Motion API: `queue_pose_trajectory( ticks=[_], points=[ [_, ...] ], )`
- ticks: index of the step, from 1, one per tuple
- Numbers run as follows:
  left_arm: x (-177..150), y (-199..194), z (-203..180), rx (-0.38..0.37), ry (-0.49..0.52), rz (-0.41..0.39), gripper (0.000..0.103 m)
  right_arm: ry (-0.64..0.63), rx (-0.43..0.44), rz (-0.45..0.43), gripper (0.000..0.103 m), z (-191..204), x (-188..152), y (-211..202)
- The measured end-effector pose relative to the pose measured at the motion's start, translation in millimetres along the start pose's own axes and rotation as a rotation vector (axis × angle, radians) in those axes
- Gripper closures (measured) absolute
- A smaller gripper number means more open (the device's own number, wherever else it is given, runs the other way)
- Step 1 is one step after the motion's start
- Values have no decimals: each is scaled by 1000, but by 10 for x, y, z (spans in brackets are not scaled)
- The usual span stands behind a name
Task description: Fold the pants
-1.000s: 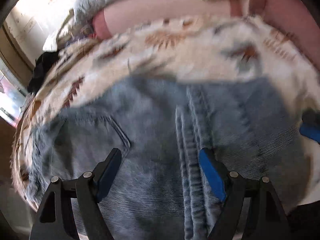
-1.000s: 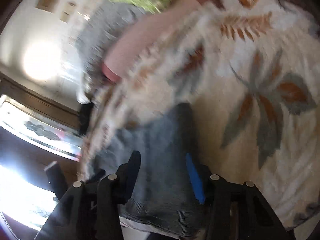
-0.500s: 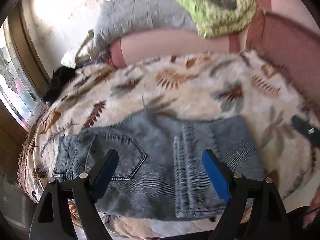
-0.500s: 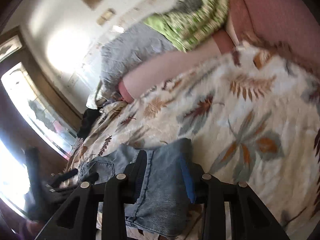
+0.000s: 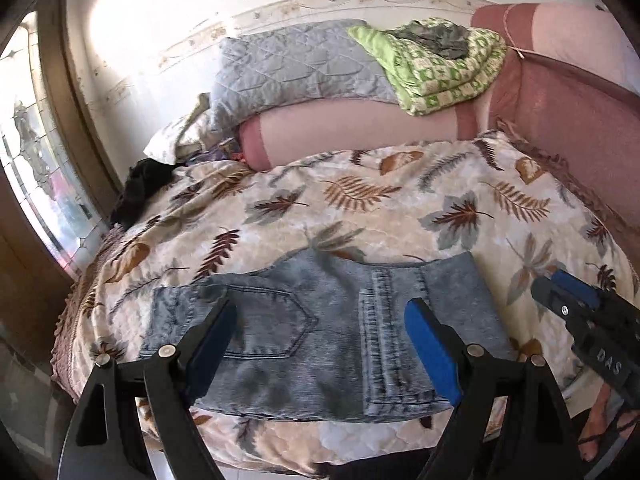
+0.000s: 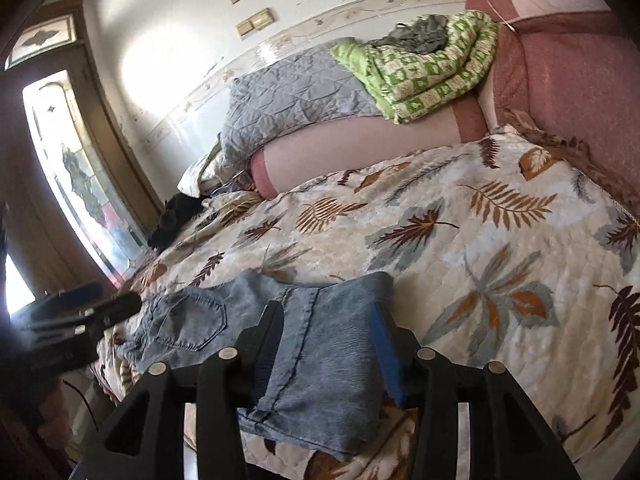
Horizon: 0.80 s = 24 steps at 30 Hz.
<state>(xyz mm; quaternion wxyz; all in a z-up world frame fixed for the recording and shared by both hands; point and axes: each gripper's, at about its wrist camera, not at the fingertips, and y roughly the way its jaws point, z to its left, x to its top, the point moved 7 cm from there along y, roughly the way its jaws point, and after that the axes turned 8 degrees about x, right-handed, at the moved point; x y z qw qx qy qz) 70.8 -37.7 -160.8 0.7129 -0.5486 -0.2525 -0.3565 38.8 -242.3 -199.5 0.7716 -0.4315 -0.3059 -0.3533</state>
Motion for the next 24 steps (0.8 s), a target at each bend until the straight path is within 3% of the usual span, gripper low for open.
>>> queue_pose_trajectory(
  ticks=[5, 13, 24],
  points=[
    [-44, 99, 230, 48, -38, 11, 17, -74, -4, -3, 43, 253, -77, 61],
    [-32, 213, 407, 78, -68, -6, 17, -155, 3, 6, 43, 513, -161, 178],
    [-59, 317, 642, 110, -86, -4, 17, -156, 26, 48, 43, 625, -151, 555]
  ],
)
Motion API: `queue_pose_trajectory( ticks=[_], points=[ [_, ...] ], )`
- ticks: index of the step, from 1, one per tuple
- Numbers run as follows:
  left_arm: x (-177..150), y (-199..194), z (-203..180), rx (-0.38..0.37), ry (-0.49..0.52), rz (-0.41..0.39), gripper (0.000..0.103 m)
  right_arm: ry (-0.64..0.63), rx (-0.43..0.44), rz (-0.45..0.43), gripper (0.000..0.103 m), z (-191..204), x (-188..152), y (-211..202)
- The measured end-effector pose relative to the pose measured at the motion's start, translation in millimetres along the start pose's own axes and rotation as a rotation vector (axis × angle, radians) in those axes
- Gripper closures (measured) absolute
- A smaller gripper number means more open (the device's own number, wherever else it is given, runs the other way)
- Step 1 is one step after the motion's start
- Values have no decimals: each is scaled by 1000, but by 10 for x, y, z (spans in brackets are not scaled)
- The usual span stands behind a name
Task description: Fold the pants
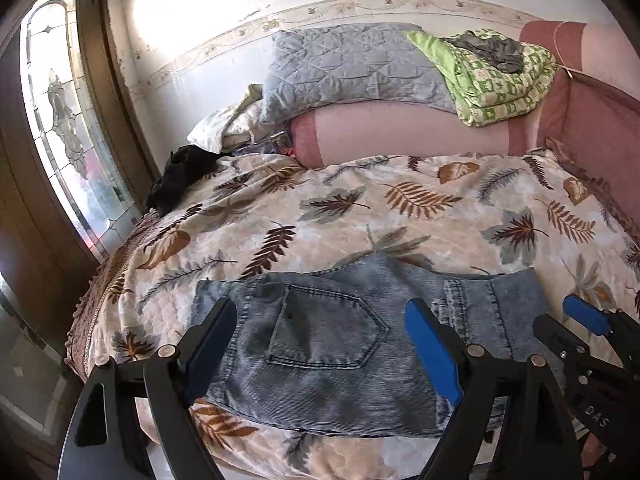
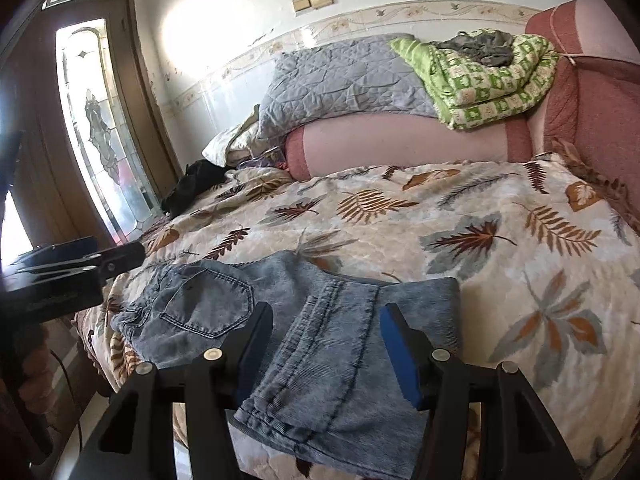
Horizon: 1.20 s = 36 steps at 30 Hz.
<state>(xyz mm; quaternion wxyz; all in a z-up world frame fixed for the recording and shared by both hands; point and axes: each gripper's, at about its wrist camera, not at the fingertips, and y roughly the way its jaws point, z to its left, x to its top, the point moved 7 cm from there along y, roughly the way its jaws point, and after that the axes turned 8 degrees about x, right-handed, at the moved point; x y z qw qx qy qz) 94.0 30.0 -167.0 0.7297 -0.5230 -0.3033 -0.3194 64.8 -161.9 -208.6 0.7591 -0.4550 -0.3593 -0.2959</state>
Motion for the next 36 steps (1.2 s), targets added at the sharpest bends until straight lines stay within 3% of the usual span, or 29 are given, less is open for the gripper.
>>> queue_pose_trajectory(
  ticks=[13, 36],
  points=[
    [-108, 156, 486, 68, -48, 27, 16, -51, 90, 45, 43, 469, -2, 487],
    [-226, 353, 732, 67, -122, 66, 16, -150, 35, 82, 43, 633, -64, 494]
  ],
)
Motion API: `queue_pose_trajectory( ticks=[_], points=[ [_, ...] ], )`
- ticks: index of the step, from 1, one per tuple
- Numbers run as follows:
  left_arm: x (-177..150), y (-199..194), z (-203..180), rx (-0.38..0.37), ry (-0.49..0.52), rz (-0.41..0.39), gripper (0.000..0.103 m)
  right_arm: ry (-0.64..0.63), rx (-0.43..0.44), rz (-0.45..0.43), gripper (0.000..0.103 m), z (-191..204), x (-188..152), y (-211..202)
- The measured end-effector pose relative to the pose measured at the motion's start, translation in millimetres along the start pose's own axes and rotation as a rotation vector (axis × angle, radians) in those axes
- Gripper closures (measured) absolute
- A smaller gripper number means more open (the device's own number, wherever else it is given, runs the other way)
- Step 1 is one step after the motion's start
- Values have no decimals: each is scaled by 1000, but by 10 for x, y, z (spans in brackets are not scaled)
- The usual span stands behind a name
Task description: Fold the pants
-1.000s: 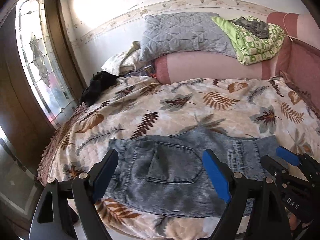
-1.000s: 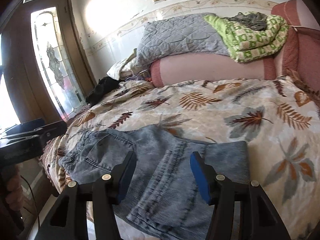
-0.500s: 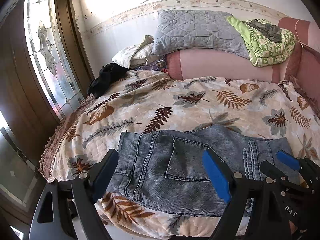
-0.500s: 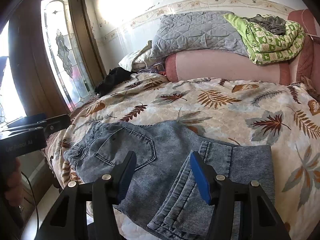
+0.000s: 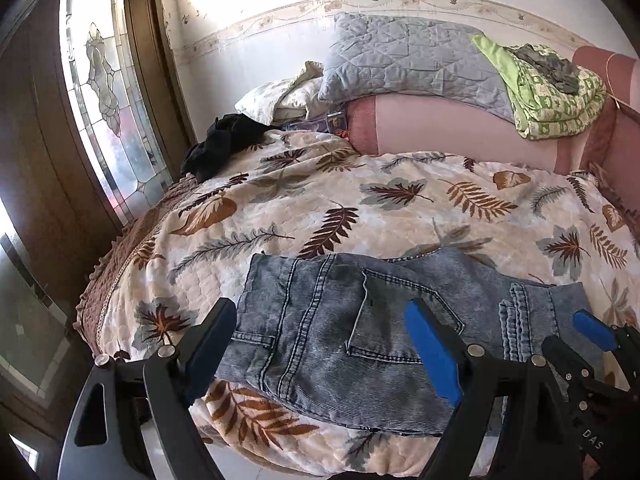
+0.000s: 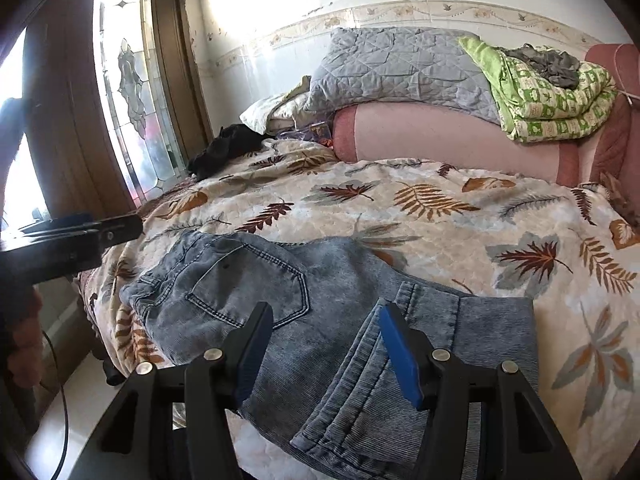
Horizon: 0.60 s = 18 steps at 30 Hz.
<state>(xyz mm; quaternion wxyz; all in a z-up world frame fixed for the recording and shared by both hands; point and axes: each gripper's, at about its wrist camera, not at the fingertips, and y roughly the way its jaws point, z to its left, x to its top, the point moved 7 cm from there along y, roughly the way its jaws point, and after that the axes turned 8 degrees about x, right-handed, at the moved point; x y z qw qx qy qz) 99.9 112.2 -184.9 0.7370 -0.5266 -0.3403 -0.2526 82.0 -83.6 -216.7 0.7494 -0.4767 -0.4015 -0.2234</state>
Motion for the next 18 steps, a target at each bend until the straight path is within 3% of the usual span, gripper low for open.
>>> queue_pose_trajectory(
  ticks=[18],
  points=[
    [44, -4, -148, 18, 25, -7, 16, 29, -28, 43, 43, -262, -112, -19]
  ],
)
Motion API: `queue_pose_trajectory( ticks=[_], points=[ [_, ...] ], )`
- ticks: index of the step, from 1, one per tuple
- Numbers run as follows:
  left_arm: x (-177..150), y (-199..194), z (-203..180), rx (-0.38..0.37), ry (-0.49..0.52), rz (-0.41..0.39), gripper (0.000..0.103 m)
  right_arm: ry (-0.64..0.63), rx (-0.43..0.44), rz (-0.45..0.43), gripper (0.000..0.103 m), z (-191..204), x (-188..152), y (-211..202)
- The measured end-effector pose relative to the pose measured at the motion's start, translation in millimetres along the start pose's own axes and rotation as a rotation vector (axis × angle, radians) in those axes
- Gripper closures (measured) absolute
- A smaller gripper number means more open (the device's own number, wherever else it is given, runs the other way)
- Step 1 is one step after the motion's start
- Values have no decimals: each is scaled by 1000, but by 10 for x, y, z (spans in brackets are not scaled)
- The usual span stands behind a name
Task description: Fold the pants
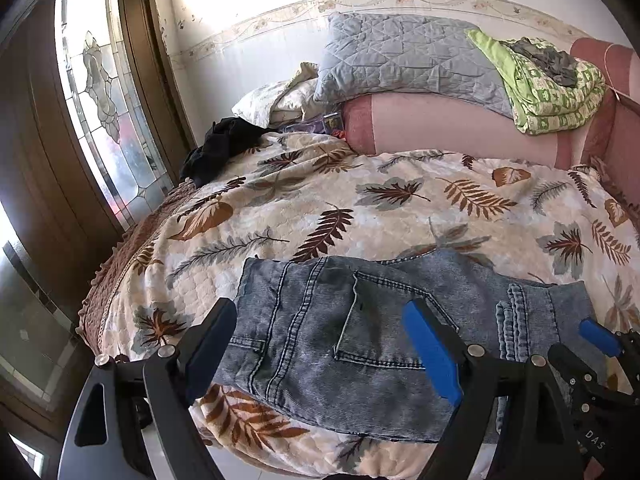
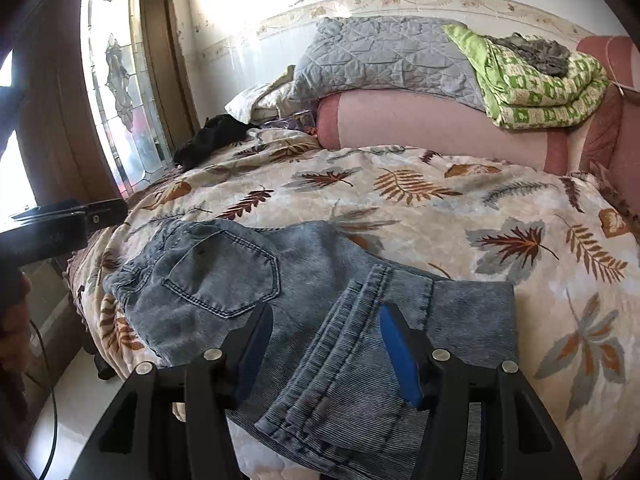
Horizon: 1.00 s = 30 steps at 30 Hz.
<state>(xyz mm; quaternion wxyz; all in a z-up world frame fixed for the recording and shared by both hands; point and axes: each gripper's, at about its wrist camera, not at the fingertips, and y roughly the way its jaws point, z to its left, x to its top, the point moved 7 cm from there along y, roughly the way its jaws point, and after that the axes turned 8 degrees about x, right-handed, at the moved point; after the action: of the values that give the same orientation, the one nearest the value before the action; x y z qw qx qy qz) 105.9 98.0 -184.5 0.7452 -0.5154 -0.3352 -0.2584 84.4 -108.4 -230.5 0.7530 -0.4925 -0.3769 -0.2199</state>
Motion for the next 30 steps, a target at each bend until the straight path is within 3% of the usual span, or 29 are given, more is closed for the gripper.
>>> queue_pose_trajectory(
  ticks=[30],
  points=[
    [-17, 79, -29, -3, -7, 10, 16, 15, -16, 6, 43, -79, 0, 3]
  ],
)
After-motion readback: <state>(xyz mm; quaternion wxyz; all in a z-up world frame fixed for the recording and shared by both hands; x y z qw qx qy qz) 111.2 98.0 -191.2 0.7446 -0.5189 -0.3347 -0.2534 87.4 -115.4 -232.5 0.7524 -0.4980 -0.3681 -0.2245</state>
